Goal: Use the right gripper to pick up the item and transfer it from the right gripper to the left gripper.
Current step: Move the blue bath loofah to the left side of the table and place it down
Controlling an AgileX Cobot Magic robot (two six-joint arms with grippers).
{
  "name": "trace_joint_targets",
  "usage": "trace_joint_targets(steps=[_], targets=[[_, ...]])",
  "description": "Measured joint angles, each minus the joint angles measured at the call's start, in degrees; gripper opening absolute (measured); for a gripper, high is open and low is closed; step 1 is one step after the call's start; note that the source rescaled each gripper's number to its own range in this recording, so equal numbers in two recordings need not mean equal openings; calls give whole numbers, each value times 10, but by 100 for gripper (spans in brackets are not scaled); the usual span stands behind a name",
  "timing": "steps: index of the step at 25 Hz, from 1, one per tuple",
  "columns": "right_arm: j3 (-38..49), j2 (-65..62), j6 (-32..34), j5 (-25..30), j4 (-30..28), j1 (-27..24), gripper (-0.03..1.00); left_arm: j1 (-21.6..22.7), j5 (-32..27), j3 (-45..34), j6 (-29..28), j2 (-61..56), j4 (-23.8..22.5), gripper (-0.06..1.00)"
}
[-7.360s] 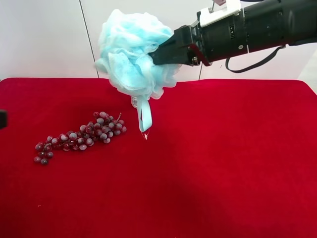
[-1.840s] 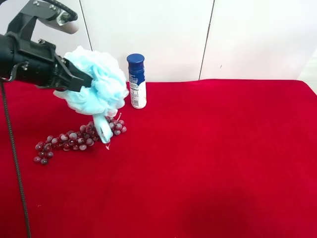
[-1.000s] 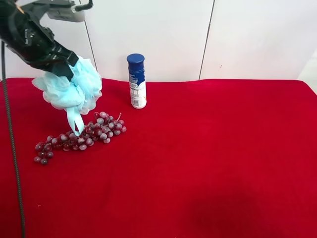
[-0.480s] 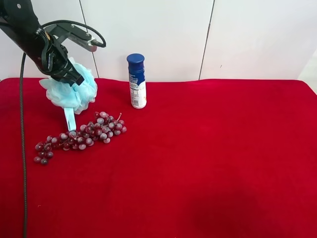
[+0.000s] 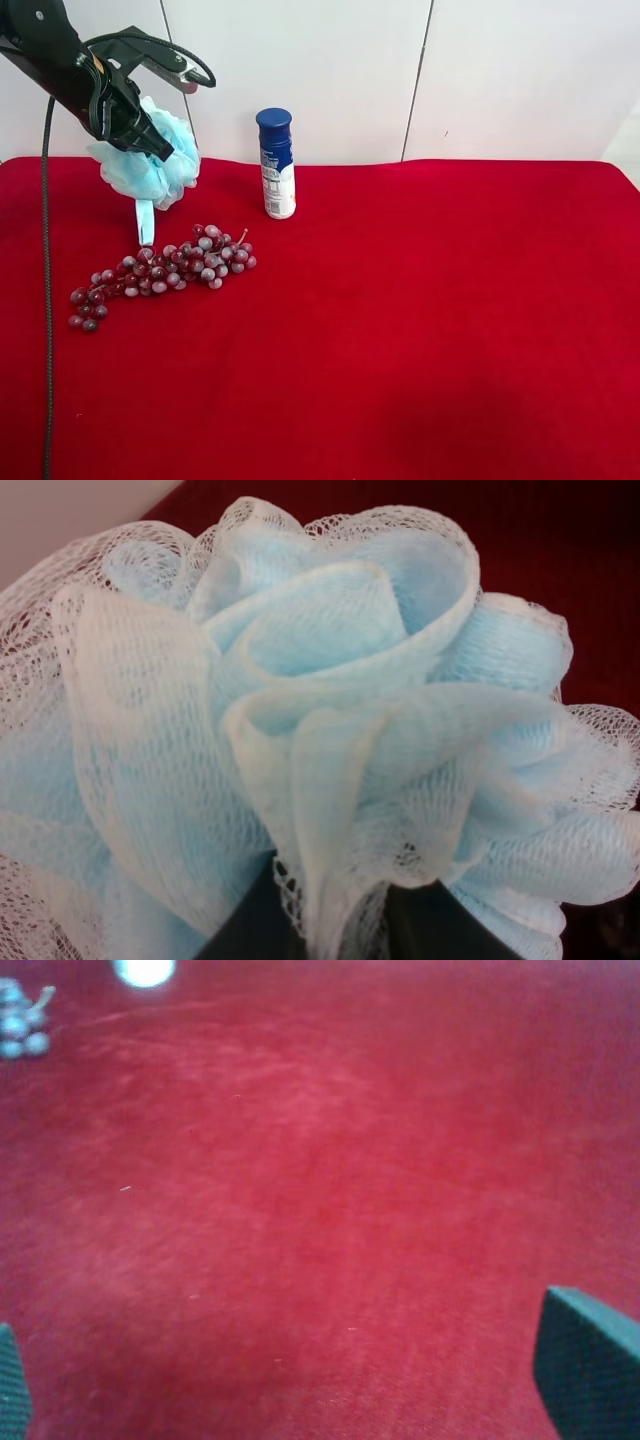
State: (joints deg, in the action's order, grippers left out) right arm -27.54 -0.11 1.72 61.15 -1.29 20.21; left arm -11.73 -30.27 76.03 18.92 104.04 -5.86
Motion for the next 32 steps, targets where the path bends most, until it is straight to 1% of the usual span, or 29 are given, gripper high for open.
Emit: trace_joint_targets(steps=[4,8,10,17,19,20,21,23,24,25,26,27,28,32], targets=[[0,0,0,0,0,-63,100,0,-16,0,0,5,-2,0],[0,0,0,0,0,-100,100,0,-46,0,0,23,-3,0],[0,0,0,0,0,-109,100,0,-57,0,0,36,-3,0],[0,0,0,0,0,-112,100,0,-58,0,0,51,-4,0],[0,0,0,0,0,-112,100,0,-58,0,0,51,-4,3],[0,0,0,0,0,-112,100,0,-58,0,0,51,-4,9],[0,0,0,0,0,-112,100,0,-58,0,0,51,-4,20],[0,0,0,0,0,-112,100,0,-58,0,0,51,-4,50],[0,0,0,0,0,-112,100,0,-58,0,0,51,-4,68],[0,0,0,0,0,-112,100,0,-58,0,0,51,-4,82],[0,0,0,0,0,-112,100,0,-58,0,0,51,-4,89],[0,0,0,0,0,-112,100,0,-58,0,0,51,-4,94],[0,0,0,0,0,-112,100,0,-57,0,0,51,-4,97],[0,0,0,0,0,-112,100,0,-45,0,0,51,-4,99]])
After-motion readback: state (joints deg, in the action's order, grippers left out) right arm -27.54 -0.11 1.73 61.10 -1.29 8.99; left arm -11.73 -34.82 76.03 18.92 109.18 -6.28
